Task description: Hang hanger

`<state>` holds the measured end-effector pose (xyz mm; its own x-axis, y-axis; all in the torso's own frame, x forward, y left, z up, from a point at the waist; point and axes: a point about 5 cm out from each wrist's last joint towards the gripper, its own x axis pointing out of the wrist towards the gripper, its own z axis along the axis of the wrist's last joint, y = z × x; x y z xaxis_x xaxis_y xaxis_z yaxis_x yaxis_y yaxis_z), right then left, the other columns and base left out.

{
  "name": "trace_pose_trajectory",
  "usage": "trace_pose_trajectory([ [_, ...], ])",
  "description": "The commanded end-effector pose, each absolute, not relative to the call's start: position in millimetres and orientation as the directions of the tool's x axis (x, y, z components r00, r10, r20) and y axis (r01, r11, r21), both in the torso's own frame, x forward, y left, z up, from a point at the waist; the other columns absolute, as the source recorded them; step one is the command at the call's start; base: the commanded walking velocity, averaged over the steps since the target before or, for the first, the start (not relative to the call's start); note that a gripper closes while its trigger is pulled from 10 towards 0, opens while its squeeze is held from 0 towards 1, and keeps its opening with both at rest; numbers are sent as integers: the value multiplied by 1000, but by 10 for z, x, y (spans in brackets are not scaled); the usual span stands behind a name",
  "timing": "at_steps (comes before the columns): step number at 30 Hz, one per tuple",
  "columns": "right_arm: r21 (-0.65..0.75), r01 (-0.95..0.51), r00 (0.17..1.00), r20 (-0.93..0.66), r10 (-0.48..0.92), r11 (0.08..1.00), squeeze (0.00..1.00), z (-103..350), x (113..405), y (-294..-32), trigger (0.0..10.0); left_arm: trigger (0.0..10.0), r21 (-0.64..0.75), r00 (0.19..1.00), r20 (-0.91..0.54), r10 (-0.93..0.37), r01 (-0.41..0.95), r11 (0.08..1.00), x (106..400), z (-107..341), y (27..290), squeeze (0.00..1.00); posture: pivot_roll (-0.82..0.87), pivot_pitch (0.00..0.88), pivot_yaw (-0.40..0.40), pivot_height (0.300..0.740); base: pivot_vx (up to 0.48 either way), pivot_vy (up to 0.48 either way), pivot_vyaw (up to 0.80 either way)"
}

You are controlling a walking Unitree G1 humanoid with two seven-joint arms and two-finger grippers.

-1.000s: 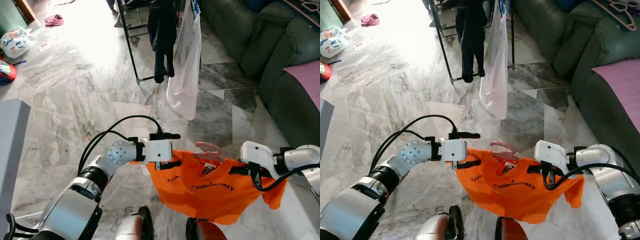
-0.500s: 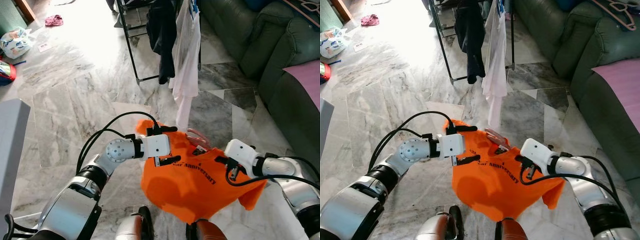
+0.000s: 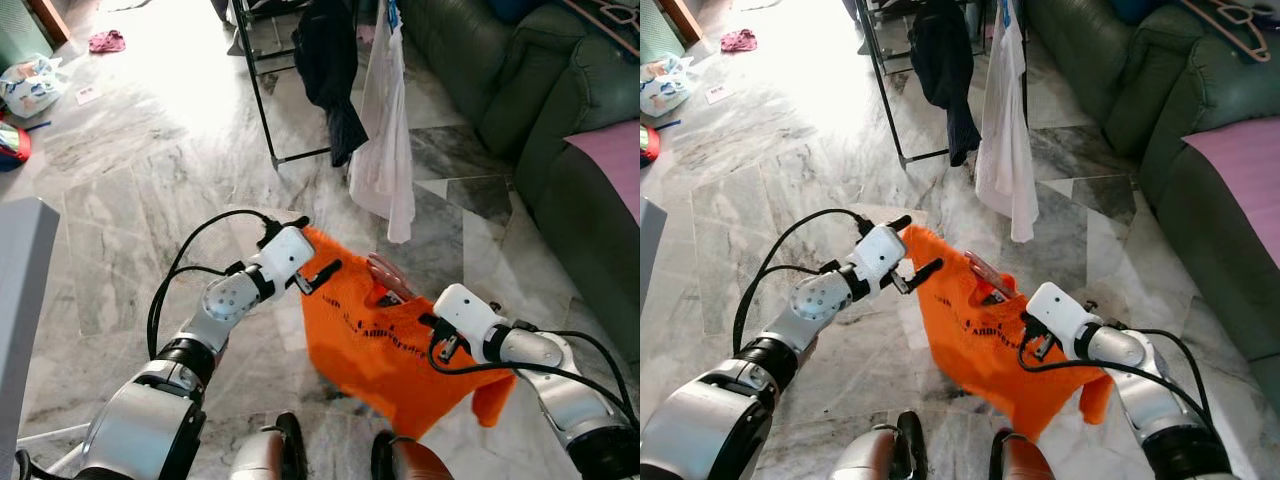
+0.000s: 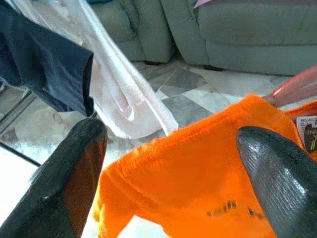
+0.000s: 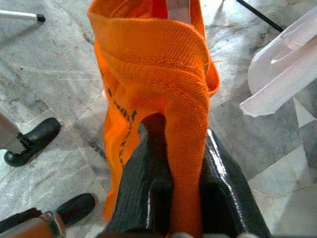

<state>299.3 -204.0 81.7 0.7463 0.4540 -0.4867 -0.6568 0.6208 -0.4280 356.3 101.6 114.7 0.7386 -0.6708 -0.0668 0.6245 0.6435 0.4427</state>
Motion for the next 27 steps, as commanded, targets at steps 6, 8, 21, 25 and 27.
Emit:
trace_pose_trajectory([
  [6, -430, -648, 756, -465, 461, 629, 0, 858, 2992, -2024, 0, 10000, 428, 748, -87, -658, 625, 653, 3537, 1077, 1052, 1000, -154, 191, 69, 740, 0, 0, 0],
  [8, -430, -648, 756, -465, 461, 629, 0, 858, 2992, -2024, 0, 10000, 428, 748, -87, -658, 625, 653, 3537, 1077, 1052, 1000, -154, 191, 69, 740, 0, 0, 0],
  [21, -430, -648, 756, -465, 461, 629, 0, 858, 2992, -2024, 0, 10000, 428, 748, -87, -658, 625, 653, 3537, 1077, 1052, 1000, -154, 191, 69, 740, 0, 0, 0],
  [25, -430, -648, 756, -465, 461, 629, 0, 858, 2992, -2024, 0, 10000, 428, 748, -87, -658, 625, 653, 3537, 1077, 1052, 1000, -154, 191, 69, 740, 0, 0, 0],
  [27, -394, -403, 902, -325, 285, 826, 0, 871, 3033, -2081, 0, 10000, 223, 904, -56, -425, 426, 877, 3521, 893, 1173, 0, -160, 111, 57, 740, 0, 0, 0],
])
